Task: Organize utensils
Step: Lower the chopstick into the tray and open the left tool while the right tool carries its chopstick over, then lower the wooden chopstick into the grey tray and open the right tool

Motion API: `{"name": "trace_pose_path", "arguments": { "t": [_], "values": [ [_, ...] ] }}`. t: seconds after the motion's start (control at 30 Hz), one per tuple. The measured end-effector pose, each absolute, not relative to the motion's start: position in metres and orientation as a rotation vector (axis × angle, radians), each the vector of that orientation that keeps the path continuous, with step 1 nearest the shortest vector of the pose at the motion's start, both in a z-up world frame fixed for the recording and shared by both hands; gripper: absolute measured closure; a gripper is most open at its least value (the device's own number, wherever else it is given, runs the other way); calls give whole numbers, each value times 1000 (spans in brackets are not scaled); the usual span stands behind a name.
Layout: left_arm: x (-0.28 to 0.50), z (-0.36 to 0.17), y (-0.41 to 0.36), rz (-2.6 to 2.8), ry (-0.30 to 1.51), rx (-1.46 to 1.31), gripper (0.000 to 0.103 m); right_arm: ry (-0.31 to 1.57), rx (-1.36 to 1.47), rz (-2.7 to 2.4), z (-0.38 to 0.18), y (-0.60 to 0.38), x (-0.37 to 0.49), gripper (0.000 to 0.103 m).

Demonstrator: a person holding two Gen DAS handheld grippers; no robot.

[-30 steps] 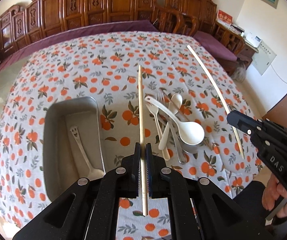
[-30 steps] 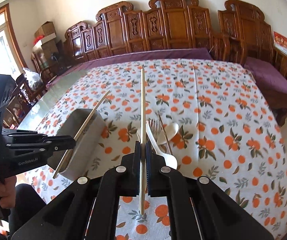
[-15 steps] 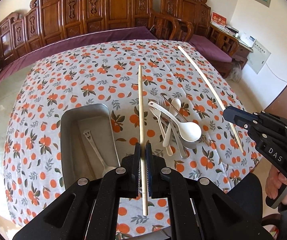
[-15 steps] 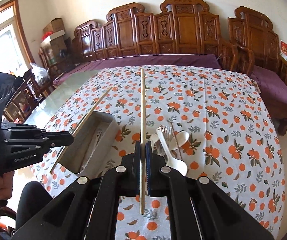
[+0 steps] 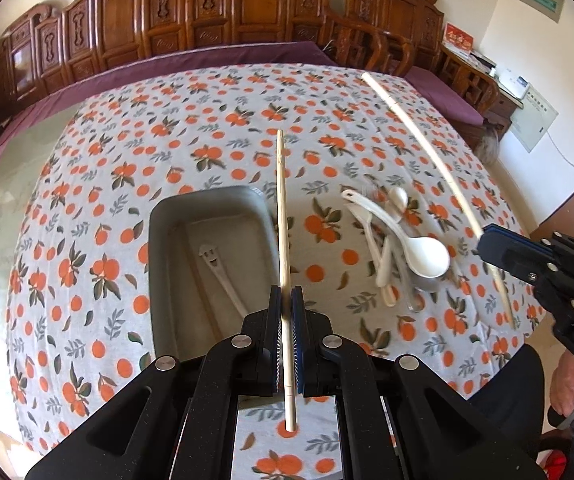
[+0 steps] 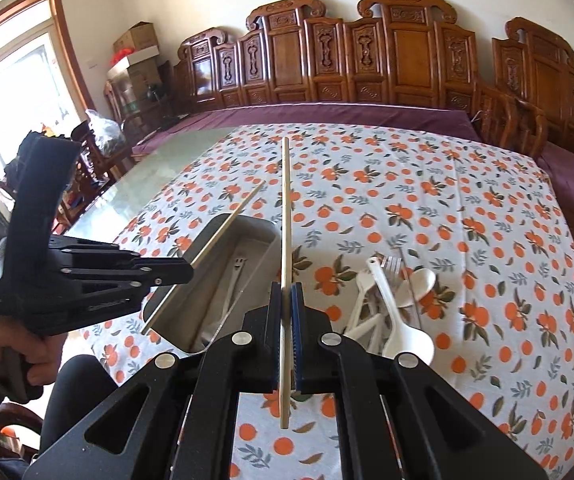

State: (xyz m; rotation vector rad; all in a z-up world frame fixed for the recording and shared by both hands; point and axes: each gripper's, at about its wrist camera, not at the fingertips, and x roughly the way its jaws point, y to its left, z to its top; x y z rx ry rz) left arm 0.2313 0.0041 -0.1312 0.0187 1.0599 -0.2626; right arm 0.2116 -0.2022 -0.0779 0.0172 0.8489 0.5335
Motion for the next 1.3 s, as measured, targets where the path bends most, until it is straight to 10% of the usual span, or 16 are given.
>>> {"name": "trace_pose_path", "arguments": {
  "t": [1.3],
  "values": [
    [248,-174,75,-169,1107,-91,99,974,35,626,-131,-132,235,97]
  ]
}}
